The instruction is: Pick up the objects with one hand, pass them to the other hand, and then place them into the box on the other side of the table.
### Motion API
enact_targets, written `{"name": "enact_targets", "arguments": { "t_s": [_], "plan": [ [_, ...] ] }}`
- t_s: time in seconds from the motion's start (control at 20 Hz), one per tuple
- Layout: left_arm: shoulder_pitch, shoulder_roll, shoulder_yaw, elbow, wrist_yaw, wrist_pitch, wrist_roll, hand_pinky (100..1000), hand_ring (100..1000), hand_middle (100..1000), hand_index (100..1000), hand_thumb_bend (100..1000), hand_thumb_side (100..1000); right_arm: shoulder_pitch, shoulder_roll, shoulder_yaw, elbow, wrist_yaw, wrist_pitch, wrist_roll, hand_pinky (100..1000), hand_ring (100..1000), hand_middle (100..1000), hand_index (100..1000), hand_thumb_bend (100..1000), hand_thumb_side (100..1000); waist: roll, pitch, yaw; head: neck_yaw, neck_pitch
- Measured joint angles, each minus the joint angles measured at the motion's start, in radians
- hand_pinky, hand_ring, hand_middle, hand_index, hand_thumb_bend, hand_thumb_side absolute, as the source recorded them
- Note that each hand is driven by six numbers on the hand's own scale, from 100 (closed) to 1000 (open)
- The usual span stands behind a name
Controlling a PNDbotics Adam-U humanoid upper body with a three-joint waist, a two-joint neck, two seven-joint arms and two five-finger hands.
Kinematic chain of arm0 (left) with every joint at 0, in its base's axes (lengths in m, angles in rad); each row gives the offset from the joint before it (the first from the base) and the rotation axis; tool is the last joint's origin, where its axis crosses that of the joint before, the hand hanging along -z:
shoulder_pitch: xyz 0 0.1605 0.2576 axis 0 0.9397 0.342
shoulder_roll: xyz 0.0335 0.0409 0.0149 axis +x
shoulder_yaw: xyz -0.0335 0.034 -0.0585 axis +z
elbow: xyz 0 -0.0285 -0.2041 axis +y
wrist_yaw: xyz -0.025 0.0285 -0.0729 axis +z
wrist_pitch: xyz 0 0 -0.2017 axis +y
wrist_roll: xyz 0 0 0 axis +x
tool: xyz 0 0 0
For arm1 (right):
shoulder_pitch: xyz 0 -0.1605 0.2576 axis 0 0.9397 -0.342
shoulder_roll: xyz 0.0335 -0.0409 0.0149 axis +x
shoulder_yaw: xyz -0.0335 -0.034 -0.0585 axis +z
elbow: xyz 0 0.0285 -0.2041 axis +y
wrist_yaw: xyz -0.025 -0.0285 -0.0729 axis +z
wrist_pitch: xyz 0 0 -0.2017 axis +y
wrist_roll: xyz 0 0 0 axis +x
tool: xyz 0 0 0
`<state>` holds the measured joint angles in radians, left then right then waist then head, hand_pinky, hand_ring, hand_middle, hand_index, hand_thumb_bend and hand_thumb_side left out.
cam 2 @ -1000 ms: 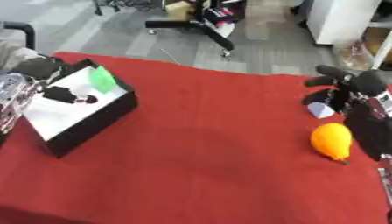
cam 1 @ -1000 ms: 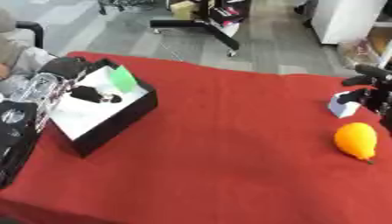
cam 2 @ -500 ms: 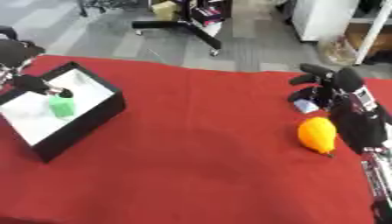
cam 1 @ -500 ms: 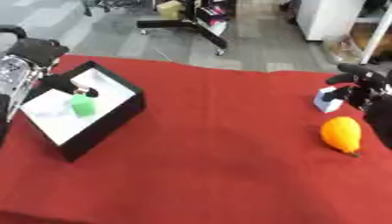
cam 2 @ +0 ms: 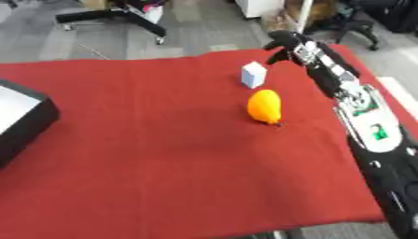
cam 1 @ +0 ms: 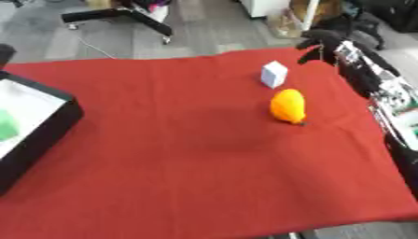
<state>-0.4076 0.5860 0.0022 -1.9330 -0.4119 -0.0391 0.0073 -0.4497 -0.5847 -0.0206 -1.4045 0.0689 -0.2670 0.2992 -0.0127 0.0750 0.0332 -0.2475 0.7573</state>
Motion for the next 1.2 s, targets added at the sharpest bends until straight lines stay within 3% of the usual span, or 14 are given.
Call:
{"name": "enact_targets", "arguments": {
  "t_s": [0.2,0.45,0.85,1.2],
  "plan": [
    [0.043,-0.093,-0.026,-0.043,0.11,-0.059,0.0,777,614,672,852,512,694,-0.038,-0.072,-0.011,0.191,0.192,-0.051,-0.044,843,755,824,937,268,1000,-0.002,0.0,0.011,-0.074,0.007],
    [0.077,-0.203,-0.056,-0.047,0.141,-0.097,-0.029,774,607,662,843,475,734,-0.088,-0.1,0.002,0.352,0.405,-0.135,-0.057,846,785,844,942,291,1000,-0.005,0.0,0.017,-0.108,0.007],
    [0.115,-0.304,-0.076,-0.047,0.155,-0.088,-0.067,772,596,626,834,451,775,-0.165,-0.036,0.042,0.46,0.634,-0.233,-0.051,846,802,863,949,310,1000,0.008,0.007,0.034,-0.131,0.007],
    [0.127,-0.328,-0.079,-0.047,0.155,-0.081,-0.075,770,586,607,820,445,781,-0.198,0.023,0.069,0.506,0.787,-0.277,-0.082,846,821,867,943,331,969,0.01,0.007,0.043,-0.146,0.007]
  ]
}}
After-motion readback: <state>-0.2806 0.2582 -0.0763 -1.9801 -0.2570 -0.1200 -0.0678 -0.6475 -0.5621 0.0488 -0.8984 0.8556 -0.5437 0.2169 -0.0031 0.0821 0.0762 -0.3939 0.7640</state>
